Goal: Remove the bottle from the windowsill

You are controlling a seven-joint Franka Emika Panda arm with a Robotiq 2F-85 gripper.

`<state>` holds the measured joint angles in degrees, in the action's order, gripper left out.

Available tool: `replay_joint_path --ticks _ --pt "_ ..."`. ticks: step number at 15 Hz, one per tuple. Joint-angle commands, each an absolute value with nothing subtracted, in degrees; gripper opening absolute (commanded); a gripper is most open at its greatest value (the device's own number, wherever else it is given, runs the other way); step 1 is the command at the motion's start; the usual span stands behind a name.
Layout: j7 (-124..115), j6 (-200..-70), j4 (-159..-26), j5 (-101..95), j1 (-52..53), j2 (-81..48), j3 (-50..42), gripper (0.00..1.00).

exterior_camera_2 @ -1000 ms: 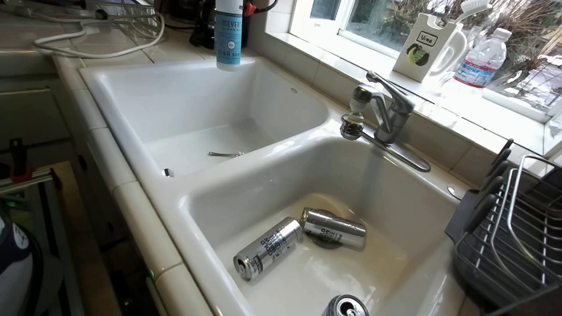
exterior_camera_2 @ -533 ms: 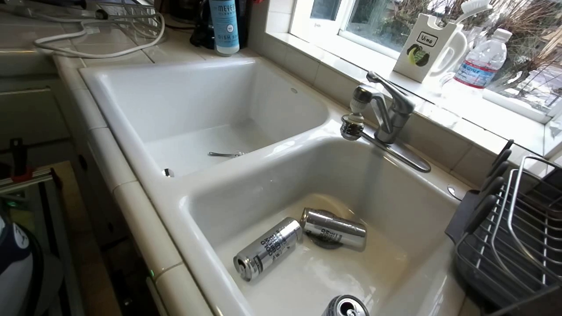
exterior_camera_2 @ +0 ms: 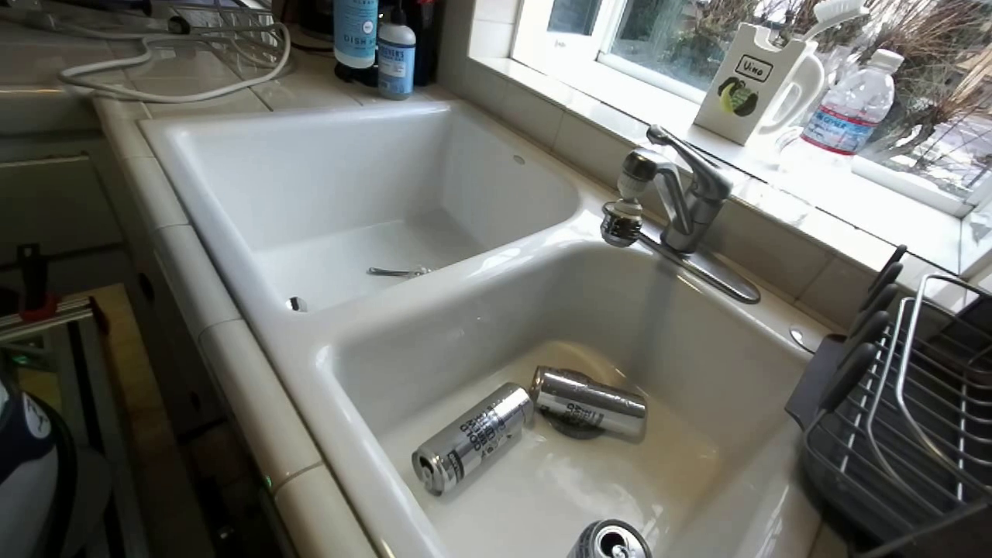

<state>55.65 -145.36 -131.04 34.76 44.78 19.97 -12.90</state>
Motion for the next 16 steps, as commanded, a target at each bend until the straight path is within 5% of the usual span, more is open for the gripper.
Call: replay_joint_path --ticks 1,6,7,9,10,16 --pt "56.2 -136.6 -122.4 34.3 38.7 12.1 -9.2 0.07" --pt "54.9 -130.7 -115.1 31.3 29.1 6.1 -0.2 0.07" --pt "56.4 -132.7 -118.4 33.8 27.6 8.2 1.3 0.30" --pt "56.1 -132.4 -116.5 33.1 25.5 6.5 3.4 0.30" --pt "56.1 -132.3 -116.0 32.9 25.2 6.2 3.7 0.07" --pt "58.8 -129.8 -112.4 32.2 22.6 2.8 10.1 0.07"
